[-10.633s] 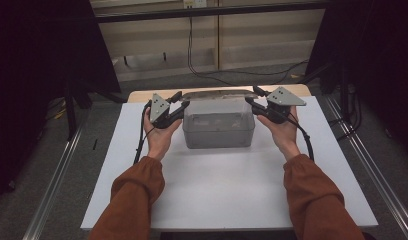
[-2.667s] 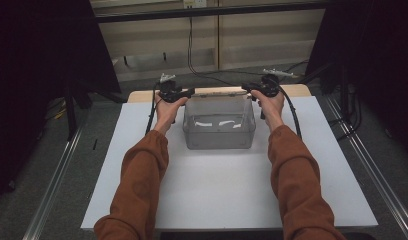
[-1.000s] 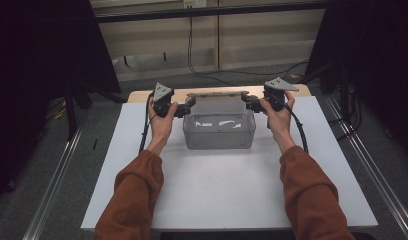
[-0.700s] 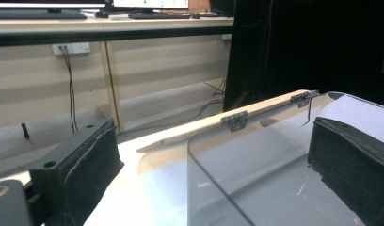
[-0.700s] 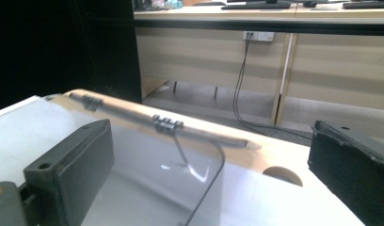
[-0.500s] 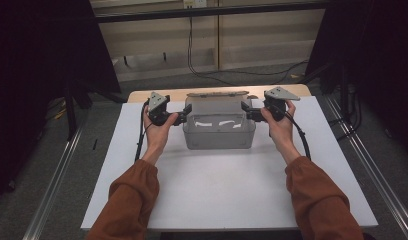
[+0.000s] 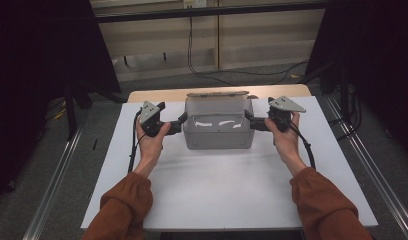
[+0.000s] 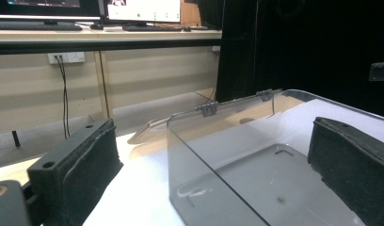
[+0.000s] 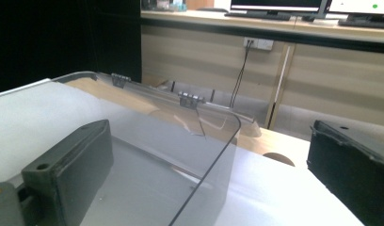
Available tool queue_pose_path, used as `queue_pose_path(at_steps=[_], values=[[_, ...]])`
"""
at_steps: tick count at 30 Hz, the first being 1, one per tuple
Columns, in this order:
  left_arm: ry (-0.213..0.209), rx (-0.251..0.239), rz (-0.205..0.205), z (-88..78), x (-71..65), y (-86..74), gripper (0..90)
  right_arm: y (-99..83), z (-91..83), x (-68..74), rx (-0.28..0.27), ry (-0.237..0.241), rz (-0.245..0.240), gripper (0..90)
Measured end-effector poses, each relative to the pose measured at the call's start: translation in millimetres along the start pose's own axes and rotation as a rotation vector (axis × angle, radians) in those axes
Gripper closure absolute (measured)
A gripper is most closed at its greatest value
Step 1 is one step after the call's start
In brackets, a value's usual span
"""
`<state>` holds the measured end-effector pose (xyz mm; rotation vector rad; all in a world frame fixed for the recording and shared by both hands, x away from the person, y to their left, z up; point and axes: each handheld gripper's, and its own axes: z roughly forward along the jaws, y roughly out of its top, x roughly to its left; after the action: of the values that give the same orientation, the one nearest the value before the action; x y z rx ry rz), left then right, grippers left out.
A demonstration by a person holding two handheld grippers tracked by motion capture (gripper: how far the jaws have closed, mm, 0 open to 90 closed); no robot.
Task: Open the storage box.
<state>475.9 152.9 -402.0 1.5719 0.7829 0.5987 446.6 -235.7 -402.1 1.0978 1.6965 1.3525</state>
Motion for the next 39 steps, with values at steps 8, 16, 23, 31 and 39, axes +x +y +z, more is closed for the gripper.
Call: queue_pose_path(at_steps=[8, 16, 23, 31, 39], values=[[0.017, -0.033, 0.015, -20.3, -8.5, -5.0, 2.9, -1.4, -23.0, 6.9, -0.05, -0.014, -0.007, 0.4], [0.021, -0.027, 0.011, -38.1, -14.2, -9.4, 3.5, -6.8, -45.0, 10.8, -0.069, -0.042, -0.018, 0.0], [0.049, -0.026, -0.002, -53.1, -19.7, -19.5, 3.5, -17.1, -65.2, 13.0, -0.073, -0.06, -0.008, 0.0], [0.066, -0.028, -0.011, -74.8, -31.1, -29.6, 3.5, -27.9, -89.5, 18.6, -0.085, -0.052, 0.014, 0.0], [0.086, -0.008, -0.036, -96.8, -36.8, -36.8, 3.5, -35.7, -111.5, 22.7, -0.095, -0.065, 0.002, 0.0]])
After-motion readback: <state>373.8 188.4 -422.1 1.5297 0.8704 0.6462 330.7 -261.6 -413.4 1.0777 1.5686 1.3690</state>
